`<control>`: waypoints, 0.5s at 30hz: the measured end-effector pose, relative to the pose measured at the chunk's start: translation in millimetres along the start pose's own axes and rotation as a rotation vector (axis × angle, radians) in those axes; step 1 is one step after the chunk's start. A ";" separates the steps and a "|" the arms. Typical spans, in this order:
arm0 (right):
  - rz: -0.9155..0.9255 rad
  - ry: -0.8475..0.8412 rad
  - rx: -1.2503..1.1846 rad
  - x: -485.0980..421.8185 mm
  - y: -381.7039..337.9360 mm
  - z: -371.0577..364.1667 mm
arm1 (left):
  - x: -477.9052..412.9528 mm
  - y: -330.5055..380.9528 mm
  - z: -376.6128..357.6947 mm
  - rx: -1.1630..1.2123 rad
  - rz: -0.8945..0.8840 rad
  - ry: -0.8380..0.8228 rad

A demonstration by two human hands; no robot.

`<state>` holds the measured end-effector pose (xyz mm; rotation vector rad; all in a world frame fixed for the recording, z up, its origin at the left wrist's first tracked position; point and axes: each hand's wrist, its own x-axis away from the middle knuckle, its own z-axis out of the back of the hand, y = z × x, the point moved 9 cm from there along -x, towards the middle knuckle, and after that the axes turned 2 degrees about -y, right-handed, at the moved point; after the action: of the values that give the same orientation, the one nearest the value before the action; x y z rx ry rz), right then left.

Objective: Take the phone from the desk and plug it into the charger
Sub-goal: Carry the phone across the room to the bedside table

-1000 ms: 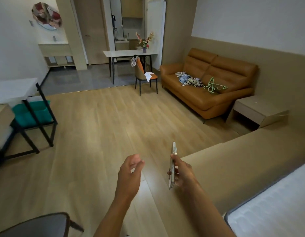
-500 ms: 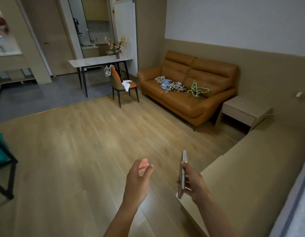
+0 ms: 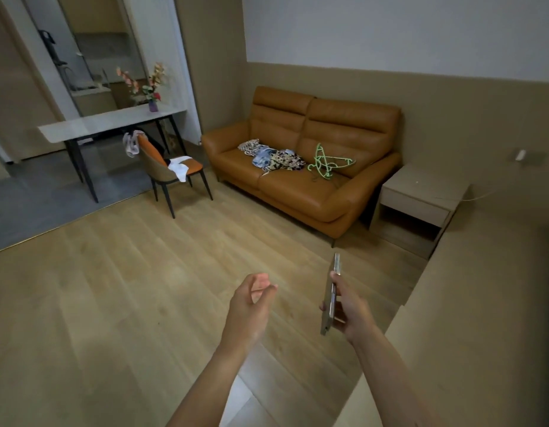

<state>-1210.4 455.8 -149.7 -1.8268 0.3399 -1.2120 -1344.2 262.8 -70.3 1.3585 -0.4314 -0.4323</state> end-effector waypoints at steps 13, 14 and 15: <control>0.008 0.263 -0.108 -238.7 -166.8 7.9 | -338.9 15.0 -150.0 0.068 0.036 -0.316; 0.005 0.280 -0.109 -257.8 -179.6 10.5 | -365.7 19.6 -164.5 0.076 0.037 -0.345; 0.007 0.294 -0.114 -277.4 -194.2 14.0 | -393.4 25.7 -179.9 0.078 0.038 -0.371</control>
<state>-1378.1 749.9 -164.1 -1.7401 0.5902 -1.4862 -1580.0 625.8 -91.4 1.3450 -0.7852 -0.6452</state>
